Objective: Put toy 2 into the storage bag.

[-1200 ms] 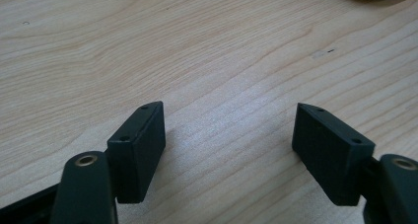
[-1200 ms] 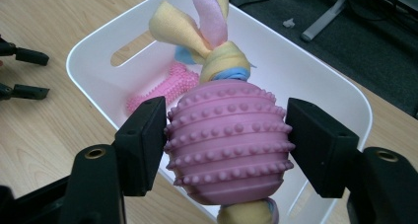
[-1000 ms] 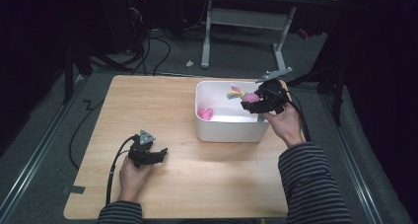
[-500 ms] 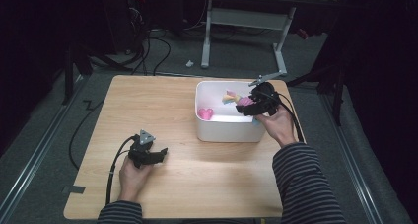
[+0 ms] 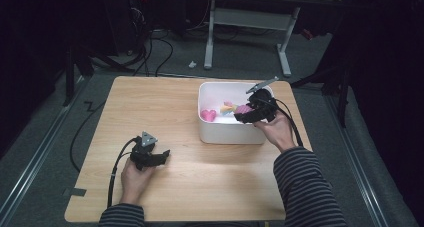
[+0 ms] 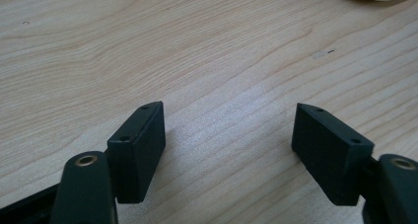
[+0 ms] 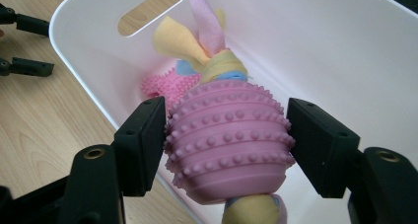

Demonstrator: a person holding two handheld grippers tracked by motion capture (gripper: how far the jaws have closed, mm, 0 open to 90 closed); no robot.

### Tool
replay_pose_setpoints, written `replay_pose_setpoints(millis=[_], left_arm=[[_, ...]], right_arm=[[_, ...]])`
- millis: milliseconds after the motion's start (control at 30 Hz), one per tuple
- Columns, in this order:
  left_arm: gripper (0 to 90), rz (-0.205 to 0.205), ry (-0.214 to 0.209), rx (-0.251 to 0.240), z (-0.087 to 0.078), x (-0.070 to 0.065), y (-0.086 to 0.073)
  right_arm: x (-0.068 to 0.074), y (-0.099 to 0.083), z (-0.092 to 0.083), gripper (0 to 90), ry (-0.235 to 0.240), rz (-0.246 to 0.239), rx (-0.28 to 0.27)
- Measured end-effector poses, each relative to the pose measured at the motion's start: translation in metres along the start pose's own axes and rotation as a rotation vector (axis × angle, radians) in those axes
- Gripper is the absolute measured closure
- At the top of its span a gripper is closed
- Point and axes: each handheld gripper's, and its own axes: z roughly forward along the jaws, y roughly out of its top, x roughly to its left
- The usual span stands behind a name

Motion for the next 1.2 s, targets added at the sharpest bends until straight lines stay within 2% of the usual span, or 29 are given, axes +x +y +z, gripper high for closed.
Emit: replay_pose_setpoints(millis=[267,500,767,933,1200], left_arm=[[29.2,0.0,0.0,0.0,0.0,0.0,0.0],[29.0,0.001,0.0,0.0,0.0,0.0,0.0],[29.1,0.001,0.001,0.0,0.0,0.0,0.0],[29.0,0.002,0.001,0.0,0.0,0.0,0.0],[28.8,0.003,0.002,0.001,0.0,0.0,0.0]], right_arm=[[0.001,-0.003,0.007,31.6,0.007,0.0,0.01],[0.002,-0.006,0.001,29.0,-0.005,0.011,-0.033],[-0.005,-0.023,-0.022,30.5,-0.04,0.058,-0.094],[-0.01,-0.04,-0.044,32.2,-0.067,0.096,-0.142],[-0.017,-0.06,-0.07,33.2,-0.079,0.144,-0.193]])
